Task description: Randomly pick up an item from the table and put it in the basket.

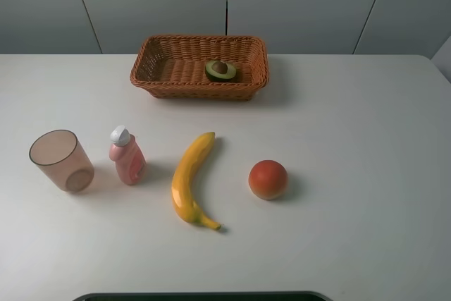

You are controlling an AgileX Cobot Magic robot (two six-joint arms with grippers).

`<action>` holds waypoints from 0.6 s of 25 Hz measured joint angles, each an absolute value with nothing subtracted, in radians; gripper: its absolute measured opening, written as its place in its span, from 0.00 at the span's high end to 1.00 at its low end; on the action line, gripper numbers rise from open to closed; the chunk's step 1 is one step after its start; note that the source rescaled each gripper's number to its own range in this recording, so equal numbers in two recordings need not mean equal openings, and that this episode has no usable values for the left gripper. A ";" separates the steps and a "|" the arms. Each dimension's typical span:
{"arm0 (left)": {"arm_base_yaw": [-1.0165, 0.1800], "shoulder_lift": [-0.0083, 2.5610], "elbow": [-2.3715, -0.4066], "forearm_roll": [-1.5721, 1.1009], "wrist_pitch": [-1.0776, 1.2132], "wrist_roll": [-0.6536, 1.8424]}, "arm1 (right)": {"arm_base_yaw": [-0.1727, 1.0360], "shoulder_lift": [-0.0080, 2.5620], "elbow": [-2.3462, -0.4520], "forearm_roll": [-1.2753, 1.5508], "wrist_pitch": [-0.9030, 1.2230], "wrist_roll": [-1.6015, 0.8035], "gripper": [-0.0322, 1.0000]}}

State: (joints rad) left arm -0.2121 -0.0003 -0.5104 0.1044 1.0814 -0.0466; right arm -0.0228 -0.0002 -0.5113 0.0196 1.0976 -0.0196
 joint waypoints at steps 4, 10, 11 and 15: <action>-0.212 0.000 -0.510 0.104 1.081 -0.047 | -0.023 0.000 -0.511 0.020 1.098 -0.020 0.00; -0.212 0.000 -0.510 0.104 1.081 -0.047 | -0.023 0.000 -0.511 0.020 1.097 -0.020 0.00; -0.212 0.000 -0.510 0.104 1.081 -0.047 | -0.023 0.000 -0.511 0.020 1.097 -0.020 0.00; -0.212 0.000 -0.510 0.104 1.081 -0.045 | -0.023 0.000 -0.511 0.020 1.097 -0.020 0.00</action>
